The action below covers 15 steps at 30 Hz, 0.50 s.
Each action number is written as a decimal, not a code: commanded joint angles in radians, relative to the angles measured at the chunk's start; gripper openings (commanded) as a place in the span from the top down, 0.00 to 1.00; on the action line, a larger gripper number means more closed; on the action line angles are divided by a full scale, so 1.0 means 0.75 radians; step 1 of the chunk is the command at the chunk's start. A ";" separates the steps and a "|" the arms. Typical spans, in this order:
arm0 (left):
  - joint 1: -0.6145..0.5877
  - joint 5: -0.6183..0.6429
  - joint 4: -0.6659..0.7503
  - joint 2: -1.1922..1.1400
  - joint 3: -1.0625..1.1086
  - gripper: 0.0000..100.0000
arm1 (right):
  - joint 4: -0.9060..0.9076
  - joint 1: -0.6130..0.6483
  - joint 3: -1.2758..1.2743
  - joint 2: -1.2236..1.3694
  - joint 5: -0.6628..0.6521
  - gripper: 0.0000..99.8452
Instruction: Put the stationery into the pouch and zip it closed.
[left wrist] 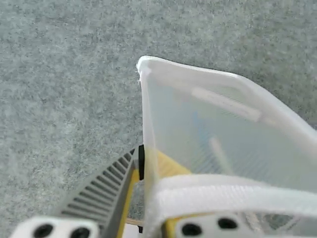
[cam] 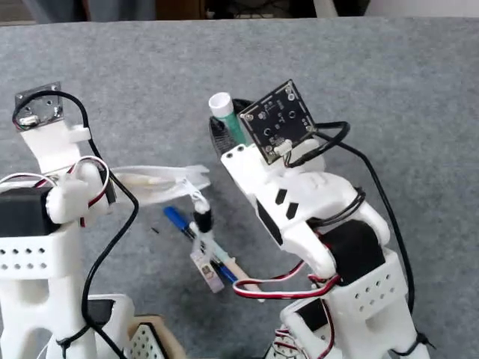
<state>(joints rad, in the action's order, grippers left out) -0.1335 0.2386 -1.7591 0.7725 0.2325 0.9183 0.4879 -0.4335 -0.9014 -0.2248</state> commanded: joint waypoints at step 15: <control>-0.075 0.002 0.000 -0.356 -0.130 0.97 | -0.305 0.397 0.052 -0.017 0.012 0.99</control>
<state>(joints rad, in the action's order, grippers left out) -0.1718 0.2386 -1.7591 0.5332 0.1527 0.7388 0.7426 -0.4335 -0.9014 -0.2248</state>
